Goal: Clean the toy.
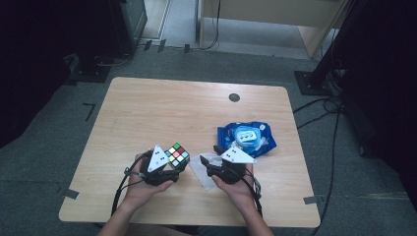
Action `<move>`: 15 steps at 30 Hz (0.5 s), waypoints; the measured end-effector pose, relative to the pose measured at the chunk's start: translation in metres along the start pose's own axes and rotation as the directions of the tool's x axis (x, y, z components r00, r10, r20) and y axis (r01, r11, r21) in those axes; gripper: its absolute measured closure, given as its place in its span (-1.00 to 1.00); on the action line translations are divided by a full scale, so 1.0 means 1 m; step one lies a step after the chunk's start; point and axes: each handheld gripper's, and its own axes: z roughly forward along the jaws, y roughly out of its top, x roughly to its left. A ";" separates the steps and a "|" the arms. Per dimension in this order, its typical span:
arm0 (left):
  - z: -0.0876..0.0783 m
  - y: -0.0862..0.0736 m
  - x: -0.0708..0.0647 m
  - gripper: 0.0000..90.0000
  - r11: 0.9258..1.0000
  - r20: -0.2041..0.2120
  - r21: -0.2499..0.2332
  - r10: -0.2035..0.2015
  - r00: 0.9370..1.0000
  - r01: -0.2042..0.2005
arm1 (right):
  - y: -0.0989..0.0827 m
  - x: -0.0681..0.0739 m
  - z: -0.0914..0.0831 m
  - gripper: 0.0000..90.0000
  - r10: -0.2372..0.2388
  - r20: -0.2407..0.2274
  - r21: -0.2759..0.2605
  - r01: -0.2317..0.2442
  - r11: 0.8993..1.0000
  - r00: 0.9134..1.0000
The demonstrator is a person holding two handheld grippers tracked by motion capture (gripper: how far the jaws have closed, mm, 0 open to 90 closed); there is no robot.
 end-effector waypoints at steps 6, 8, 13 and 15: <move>-0.003 0.004 0.003 -0.24 1.000 -0.016 -0.017 -0.008 1.000 0.008 | -0.007 0.007 0.010 -0.29 0.017 -0.076 0.037 -0.014 0.999 0.997; -0.003 0.004 0.003 -0.24 1.000 -0.016 -0.021 -0.011 1.000 0.011 | -0.008 0.009 0.012 -0.26 0.047 -0.103 0.038 -0.043 0.998 0.994; 0.000 0.002 0.001 -0.24 1.000 -0.023 -0.012 -0.001 1.000 0.001 | -0.002 0.009 0.010 -0.25 0.161 -0.101 0.023 -0.160 0.987 0.982; 0.002 0.001 0.000 -0.24 1.000 -0.028 -0.011 0.002 1.000 -0.003 | 0.001 0.009 0.007 -0.25 0.212 -0.107 0.017 -0.212 0.977 0.971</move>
